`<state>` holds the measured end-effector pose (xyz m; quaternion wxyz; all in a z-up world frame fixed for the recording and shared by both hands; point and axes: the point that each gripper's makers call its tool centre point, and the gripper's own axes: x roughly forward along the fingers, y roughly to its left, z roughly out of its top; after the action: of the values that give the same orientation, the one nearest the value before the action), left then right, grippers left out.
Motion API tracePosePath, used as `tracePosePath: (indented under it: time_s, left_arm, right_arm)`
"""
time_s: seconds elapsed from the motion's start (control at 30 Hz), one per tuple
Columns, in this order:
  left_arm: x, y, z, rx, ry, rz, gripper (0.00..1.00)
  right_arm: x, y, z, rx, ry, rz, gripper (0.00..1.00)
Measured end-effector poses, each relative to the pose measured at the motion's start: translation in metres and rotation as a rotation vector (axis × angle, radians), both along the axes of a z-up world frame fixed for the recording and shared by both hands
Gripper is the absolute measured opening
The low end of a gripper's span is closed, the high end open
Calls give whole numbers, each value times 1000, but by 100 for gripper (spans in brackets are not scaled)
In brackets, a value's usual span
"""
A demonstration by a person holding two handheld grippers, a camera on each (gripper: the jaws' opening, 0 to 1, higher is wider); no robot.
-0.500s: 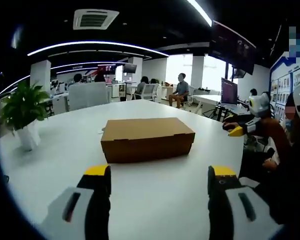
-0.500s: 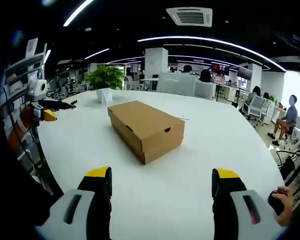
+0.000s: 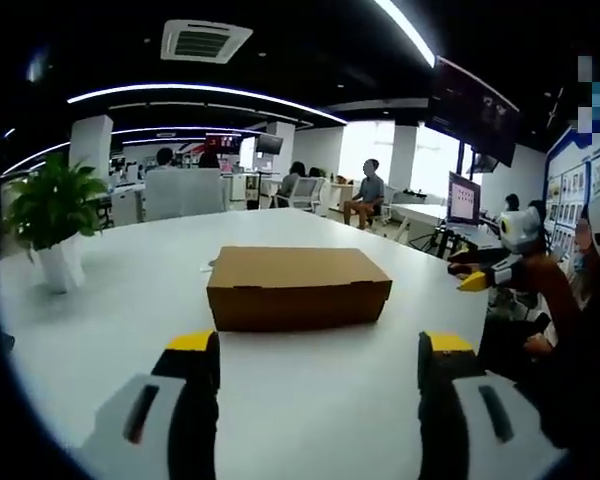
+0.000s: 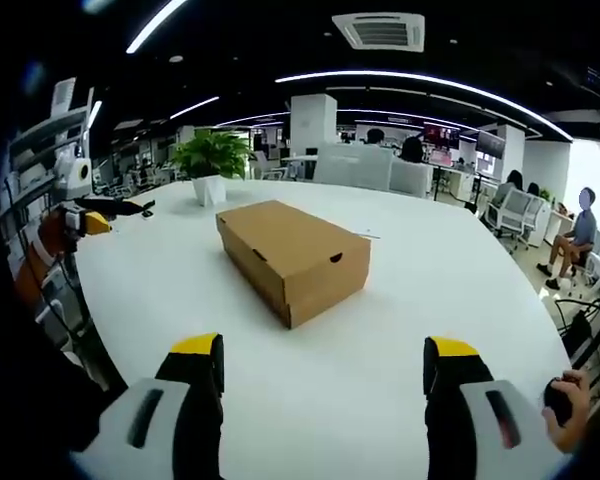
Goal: Operate the shoe box by opening the lid, removing the specified soft item, and placing it in the target area until the item is outside and the box remains undamaged.
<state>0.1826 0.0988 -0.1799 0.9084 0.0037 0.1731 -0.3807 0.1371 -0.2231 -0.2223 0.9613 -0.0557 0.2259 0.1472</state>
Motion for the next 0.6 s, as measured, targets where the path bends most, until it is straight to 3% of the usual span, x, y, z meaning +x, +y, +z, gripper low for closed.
tracePosePath:
  time_s: [0.27, 0.6]
  left_arm:
    - [-8, -4, 12, 2, -16, -3, 82]
    - [-21, 3, 12, 30, -17, 14, 82]
  right_arm:
    - [-12, -4, 1, 8, -6, -10, 84]
    - [-12, 1, 2, 11, -4, 8, 84]
